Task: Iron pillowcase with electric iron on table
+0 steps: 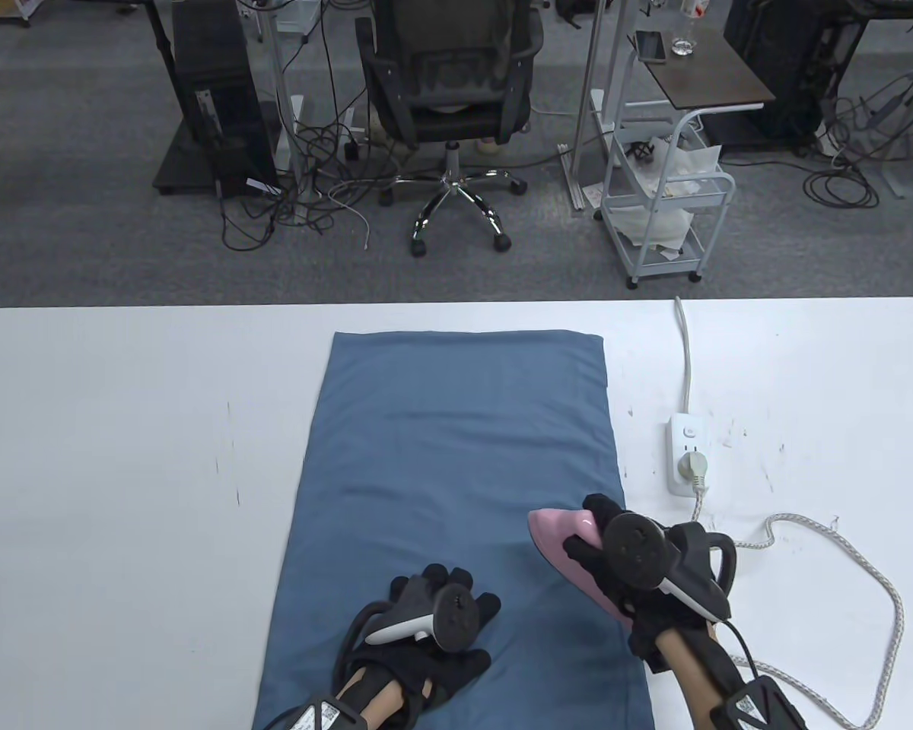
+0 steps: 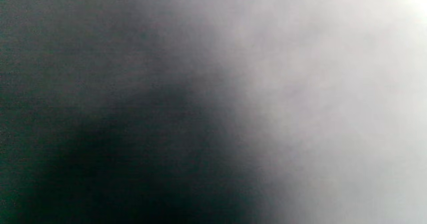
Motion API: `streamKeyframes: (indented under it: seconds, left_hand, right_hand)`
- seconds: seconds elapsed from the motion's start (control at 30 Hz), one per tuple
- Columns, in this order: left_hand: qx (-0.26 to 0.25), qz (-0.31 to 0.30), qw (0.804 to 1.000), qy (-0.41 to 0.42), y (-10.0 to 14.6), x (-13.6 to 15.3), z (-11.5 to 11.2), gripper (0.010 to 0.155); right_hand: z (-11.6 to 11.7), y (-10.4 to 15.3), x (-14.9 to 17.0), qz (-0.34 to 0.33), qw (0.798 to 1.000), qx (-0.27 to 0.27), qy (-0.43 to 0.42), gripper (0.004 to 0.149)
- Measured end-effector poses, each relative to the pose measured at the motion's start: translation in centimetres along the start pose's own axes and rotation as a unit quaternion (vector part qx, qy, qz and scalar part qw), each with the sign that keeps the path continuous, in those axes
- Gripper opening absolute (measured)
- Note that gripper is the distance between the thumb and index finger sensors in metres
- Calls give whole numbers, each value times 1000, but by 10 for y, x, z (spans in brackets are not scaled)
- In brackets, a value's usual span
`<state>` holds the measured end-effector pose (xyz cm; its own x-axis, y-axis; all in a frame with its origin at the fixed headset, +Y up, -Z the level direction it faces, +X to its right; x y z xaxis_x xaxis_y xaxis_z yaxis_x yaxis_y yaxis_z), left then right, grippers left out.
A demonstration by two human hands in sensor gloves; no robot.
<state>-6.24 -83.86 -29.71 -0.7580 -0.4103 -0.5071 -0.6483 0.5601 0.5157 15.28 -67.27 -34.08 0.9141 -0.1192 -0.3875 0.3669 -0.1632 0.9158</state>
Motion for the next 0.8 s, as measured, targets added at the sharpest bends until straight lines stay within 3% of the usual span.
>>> streamKeyframes:
  seconds: [0.2,0.37,0.57,0.8]
  left_hand:
    - [-1,1,1000,-2,-1,0,-1,72]
    - [0,0,1000,-2,-1,0,-1,72]
    - [2,0,1000,-4,-2,-1,-1,72]
    - [3,0,1000,-4,-2,-1,-1,72]
  right_hand:
    - [40,-14,-22,-32,997,-61,43,64]
    - [60,-21,-27,-39,993,-89,62,65]
    - [64,-36,-22,-11,992,-88,89,66]
    - [68,-94,19,78,985,-78,135,67]
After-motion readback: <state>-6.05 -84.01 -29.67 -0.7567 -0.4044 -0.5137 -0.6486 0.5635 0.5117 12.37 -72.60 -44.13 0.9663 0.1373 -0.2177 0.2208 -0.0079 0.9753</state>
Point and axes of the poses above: the tracker on the back of each hand, its own x axis roughly to the little-finger side, its own y axis roughly from the fingertips to the wrist, z = x × y, the point moved 4 cm from there along -y, roughly from the wrist to the fingertips, and after that the axes turned 11 degrees about -z, right-handed, at the moved point
